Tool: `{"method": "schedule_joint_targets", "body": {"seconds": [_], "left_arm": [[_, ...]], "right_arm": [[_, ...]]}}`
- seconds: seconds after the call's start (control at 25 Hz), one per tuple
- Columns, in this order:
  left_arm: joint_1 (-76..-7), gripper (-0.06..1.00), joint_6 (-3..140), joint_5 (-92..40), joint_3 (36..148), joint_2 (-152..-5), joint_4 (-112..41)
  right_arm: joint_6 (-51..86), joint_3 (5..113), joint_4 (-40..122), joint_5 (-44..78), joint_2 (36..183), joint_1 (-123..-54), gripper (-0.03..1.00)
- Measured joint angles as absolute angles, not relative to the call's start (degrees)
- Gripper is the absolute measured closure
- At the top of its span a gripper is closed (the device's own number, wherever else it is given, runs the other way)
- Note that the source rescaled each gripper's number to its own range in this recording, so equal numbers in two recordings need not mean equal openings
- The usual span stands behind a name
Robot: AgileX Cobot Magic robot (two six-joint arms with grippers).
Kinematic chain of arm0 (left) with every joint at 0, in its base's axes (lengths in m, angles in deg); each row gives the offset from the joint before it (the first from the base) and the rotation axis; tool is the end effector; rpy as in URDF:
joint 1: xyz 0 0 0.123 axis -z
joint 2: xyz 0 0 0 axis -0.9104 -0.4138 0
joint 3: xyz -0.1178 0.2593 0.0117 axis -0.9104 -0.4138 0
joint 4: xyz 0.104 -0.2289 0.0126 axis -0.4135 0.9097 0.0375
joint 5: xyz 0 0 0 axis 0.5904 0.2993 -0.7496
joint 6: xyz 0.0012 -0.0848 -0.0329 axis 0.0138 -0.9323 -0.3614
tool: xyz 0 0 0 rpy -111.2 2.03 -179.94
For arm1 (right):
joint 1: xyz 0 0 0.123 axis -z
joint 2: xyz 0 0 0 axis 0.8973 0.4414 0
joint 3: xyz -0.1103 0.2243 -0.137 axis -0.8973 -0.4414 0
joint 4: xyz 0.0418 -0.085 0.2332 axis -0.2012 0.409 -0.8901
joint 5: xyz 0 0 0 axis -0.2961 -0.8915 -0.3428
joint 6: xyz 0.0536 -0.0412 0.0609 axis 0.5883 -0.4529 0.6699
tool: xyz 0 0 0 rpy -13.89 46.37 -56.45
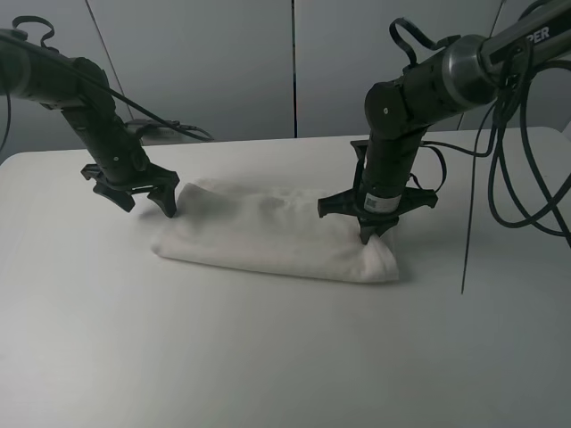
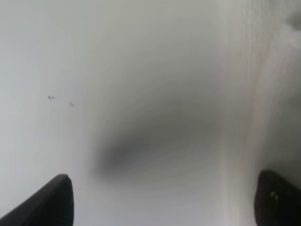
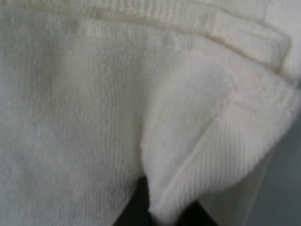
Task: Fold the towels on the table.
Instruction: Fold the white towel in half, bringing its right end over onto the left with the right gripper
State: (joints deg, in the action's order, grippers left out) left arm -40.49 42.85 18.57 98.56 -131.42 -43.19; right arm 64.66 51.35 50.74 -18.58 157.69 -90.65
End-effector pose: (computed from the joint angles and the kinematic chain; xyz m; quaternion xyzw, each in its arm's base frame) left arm 0.3829 -0.1862 0.1129 0.2602 0.9631 -0.0449 0.0514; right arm 0.3397 0.1695 0.0972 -0.0345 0.9992 -0.0032 0.0218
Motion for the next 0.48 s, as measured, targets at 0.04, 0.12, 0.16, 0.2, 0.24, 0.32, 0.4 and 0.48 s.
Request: {"method": "schedule_joint_targets", "body": {"seconds": [0.04, 0.12, 0.16, 0.2, 0.24, 0.32, 0.4, 0.48], "left_arm": [[-40.5, -0.05, 42.9, 18.6, 98.6, -131.7, -43.0], [-40.5, -0.05, 43.1, 18.3, 98.6, -132.2, -42.7], [-40.5, -0.05, 43.2, 18.2, 98.6, -132.5, -42.6], [-40.5, -0.05, 43.2, 18.1, 98.6, -132.7, -42.6], [-40.5, -0.05, 43.3, 18.1, 98.6, -132.6, -42.5], [-40.5, -0.05, 43.3, 18.1, 98.6, -132.6, -42.5], [-40.5, -0.05, 43.3, 18.1, 98.6, -132.6, -42.5], [-40.5, -0.05, 43.3, 18.1, 98.6, -132.6, -42.5]], "right_arm": [[64.7, 51.4, 50.7, -18.6, 157.7, -90.7, 0.97], [64.1, 51.4, 50.4, -18.6, 157.7, -90.7, 0.97], [63.9, 51.4, 50.2, -18.5, 157.7, -90.7, 0.97], [63.5, 51.4, 49.8, -18.5, 157.7, -90.7, 0.97], [63.5, 51.4, 49.6, -18.4, 157.7, -90.7, 0.97], [63.2, 51.4, 49.3, -18.4, 157.7, -90.7, 0.97], [62.4, 51.4, 48.3, -18.3, 157.7, -90.7, 0.97], [61.2, 51.4, 46.3, -18.3, 157.6, -90.7, 0.97]]}}
